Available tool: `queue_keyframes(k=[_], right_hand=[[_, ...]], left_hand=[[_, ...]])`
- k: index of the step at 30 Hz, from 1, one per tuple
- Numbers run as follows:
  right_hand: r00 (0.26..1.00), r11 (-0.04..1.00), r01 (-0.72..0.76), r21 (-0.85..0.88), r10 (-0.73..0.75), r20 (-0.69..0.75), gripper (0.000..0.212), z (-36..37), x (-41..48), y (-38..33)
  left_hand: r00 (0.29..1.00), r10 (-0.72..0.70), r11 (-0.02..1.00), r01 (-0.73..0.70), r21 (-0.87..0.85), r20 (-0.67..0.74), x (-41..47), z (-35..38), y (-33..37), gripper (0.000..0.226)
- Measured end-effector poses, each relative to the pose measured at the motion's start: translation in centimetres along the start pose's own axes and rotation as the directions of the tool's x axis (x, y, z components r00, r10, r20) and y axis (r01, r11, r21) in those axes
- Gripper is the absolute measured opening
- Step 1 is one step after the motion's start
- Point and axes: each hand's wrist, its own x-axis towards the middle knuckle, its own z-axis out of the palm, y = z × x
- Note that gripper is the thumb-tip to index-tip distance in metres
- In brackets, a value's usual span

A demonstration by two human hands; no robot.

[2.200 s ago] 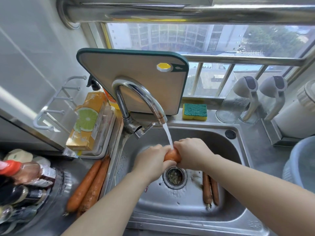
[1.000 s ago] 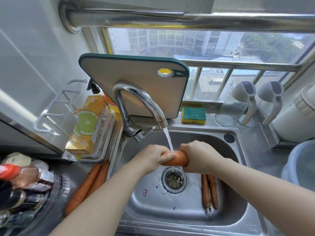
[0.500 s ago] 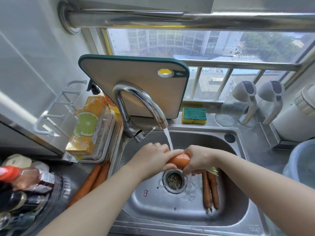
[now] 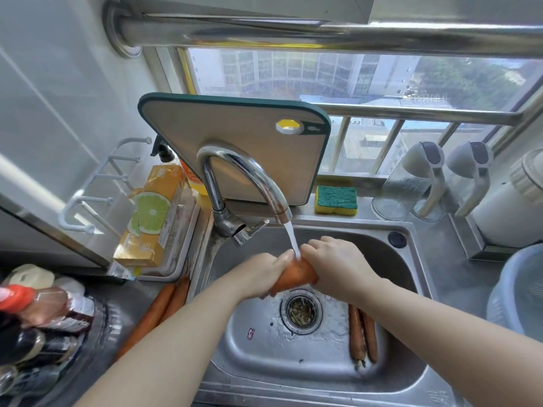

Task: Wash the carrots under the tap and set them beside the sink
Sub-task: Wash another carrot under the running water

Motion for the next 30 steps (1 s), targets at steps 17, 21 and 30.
queue_keyframes(k=[17,21,30], right_hand=[[0.443,0.420,-0.819,0.391,0.029,0.896,0.027,-2.5,0.1,2.6],[0.612,0.754,-0.581,0.306,0.157,0.775,0.025,-2.8,0.2,2.2],[0.997,0.981,0.010,-0.194,-0.024,-0.070,0.020,0.3,-1.3,1.4]], left_hand=[[0.818,0.529,0.658,-0.229,0.718,-0.224,0.3,1.5,0.6,0.028],[0.910,0.341,0.784,-0.137,0.605,-0.236,0.4,1.7,0.5,0.018],[0.985,-0.042,0.998,0.049,-0.037,0.169,0.3,0.4,1.3,0.021]])
